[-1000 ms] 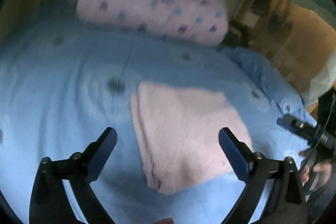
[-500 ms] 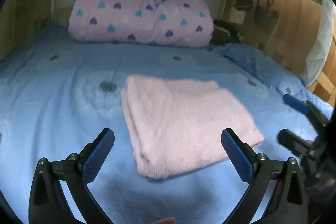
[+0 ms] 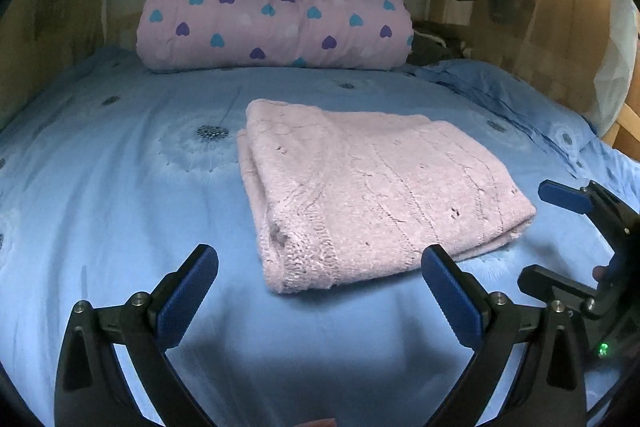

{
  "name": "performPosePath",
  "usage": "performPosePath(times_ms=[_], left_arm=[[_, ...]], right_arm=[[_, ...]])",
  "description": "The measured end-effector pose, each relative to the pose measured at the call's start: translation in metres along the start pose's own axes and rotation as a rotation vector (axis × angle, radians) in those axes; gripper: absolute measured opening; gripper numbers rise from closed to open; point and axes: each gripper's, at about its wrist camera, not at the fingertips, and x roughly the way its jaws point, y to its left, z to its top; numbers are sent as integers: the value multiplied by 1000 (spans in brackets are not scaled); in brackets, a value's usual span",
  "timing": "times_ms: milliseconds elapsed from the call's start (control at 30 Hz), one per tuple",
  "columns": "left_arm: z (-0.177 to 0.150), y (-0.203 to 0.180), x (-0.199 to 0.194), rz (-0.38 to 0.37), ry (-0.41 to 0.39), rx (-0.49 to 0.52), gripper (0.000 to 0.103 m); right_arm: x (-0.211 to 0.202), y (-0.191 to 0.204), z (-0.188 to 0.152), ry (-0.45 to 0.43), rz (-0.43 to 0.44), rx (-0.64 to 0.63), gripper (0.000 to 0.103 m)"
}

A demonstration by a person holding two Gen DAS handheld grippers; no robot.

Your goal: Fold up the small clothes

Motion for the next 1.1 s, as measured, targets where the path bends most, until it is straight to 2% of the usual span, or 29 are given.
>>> performPosePath(times_ms=[167, 1100], left_arm=[[0, 0, 0, 2, 3, 5, 98], [-1, -1, 0, 5, 4, 7, 99]], right_arm=[[5, -6, 0, 28, 3, 30, 103], [8, -2, -3, 41, 1, 23, 103]])
